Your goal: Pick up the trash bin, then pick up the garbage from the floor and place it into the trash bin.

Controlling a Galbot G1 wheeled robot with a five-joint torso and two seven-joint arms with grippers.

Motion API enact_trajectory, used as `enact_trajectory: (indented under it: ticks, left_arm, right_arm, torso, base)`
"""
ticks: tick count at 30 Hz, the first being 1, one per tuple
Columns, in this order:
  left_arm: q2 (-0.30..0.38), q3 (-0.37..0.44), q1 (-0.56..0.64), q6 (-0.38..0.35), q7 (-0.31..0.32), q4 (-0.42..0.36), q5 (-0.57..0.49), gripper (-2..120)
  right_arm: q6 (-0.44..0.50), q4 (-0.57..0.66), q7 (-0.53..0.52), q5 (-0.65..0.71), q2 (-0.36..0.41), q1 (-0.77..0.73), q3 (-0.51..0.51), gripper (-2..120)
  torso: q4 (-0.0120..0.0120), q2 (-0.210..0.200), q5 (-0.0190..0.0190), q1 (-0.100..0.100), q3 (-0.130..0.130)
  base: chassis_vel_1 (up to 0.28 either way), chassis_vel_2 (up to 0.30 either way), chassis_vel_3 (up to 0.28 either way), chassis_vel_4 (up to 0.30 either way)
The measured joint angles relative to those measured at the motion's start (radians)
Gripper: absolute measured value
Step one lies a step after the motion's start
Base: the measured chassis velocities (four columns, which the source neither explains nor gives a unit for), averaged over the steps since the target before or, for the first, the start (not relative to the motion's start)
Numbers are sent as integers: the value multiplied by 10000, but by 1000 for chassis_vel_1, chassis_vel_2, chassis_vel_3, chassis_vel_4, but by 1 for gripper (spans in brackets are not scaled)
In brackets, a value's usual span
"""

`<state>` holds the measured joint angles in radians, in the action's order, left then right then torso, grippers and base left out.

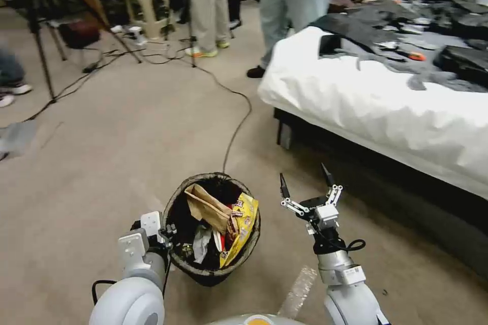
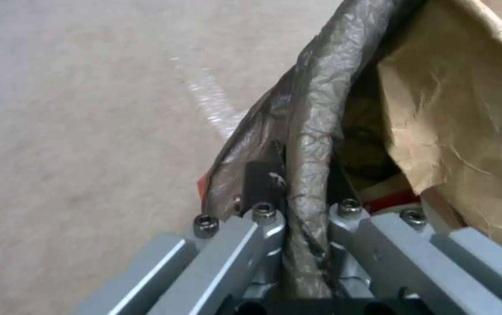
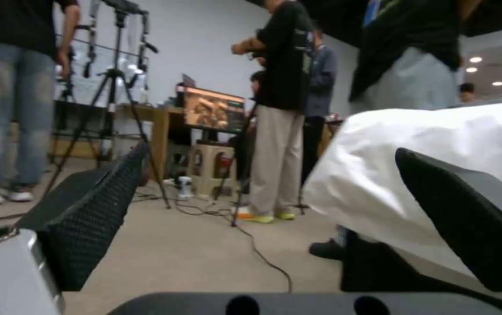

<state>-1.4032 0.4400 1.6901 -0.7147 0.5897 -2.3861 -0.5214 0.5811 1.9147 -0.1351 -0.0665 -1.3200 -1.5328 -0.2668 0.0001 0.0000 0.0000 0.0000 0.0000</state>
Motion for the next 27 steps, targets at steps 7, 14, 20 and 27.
enact_trajectory:
  ticks: [7,14,20,27]
  left_arm:
    - [0,-26,12,8,0,-2,4,0]
    - [15,-44,-6,15,1,-3,2,0]
    - [32,-37,-3,16,1,-14,-7,0]
    - [23,-31,-31,17,1,-14,-16,0]
  right_arm:
    - [3,17,16,-30,1,-33,-2,100]
    - [2,41,38,-53,-6,-52,0,100]
    - [-19,44,51,-67,-2,-17,37,100]
    - [-22,43,59,-69,-7,-6,59,100]
  torso:
    - [-1,0,0,0,0]
    - [-2,0,0,0,0]
    - [0,0,0,0,0]
    - [-1,0,0,0,0]
  base:
    - [124,127,131,133]
    - [118,122,123,122]
    - [129,138,124,125]
    - [137,122,114,118]
